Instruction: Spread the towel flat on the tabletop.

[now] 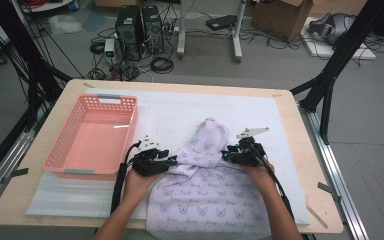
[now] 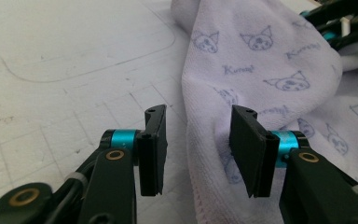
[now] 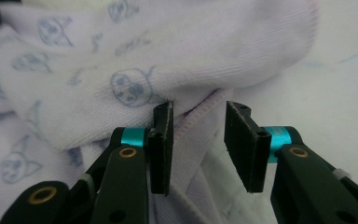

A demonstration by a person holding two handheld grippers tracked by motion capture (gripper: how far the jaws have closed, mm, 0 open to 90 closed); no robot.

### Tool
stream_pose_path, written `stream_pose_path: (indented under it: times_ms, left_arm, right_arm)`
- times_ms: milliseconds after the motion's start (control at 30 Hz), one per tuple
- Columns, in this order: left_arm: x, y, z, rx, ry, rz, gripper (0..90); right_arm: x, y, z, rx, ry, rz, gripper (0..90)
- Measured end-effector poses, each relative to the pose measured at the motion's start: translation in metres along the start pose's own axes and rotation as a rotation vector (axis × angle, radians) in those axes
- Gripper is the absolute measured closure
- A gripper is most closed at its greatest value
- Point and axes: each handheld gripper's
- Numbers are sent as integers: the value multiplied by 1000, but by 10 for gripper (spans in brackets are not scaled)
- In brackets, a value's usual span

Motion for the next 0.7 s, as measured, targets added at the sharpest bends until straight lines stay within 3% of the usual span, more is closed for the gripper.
stream_pose_path:
  times_ms: [67, 100, 200, 267, 367, 400, 467, 567, 633, 667, 700]
  left_arm:
    - [0, 0, 0, -5, -5, -1, 573]
    - [1, 0, 0, -8, -7, -7, 573]
    - [2, 1, -2, -15, -5, -9, 573]
    - [8, 3, -4, -21, 1, 15, 572]
    - [18, 5, -8, -30, 17, -7, 566]
    - [22, 6, -8, -26, 25, -13, 564]
    - [27, 9, -8, -24, 31, -5, 561]
    - [33, 15, -4, -17, 29, 2, 561]
    - [35, 17, -3, -15, 24, 6, 561]
    - [36, 18, -2, -14, 24, 6, 561]
    - [37, 19, -2, -16, 25, 12, 562]
  right_arm:
    - [0, 1, -1, 0, 2, -9, 857]
    - [0, -2, 0, -57, -21, -2, 881]
    - [-4, -11, -10, -102, -2, 15, 900]
    - [-7, -19, -18, -103, 22, 0, 900]
    - [-7, -30, -21, -120, 31, -45, 898]
    - [-6, -32, -21, -103, 40, -69, 892]
    - [-4, -31, -19, -75, 53, -89, 713]
    - [-2, -16, -13, -41, 53, -33, 558]
    - [-2, -5, -9, -41, 42, -5, 570]
    - [-2, -1, -8, -44, 32, 11, 640]
    - [-3, 1, -8, -41, 29, 15, 768]
Point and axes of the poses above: each handheld gripper's, and its own axes: y roughly forward along the jaws, x roughly out of its top, z roughly to its left, and after that the axes turned 1 degree about -x, right-handed
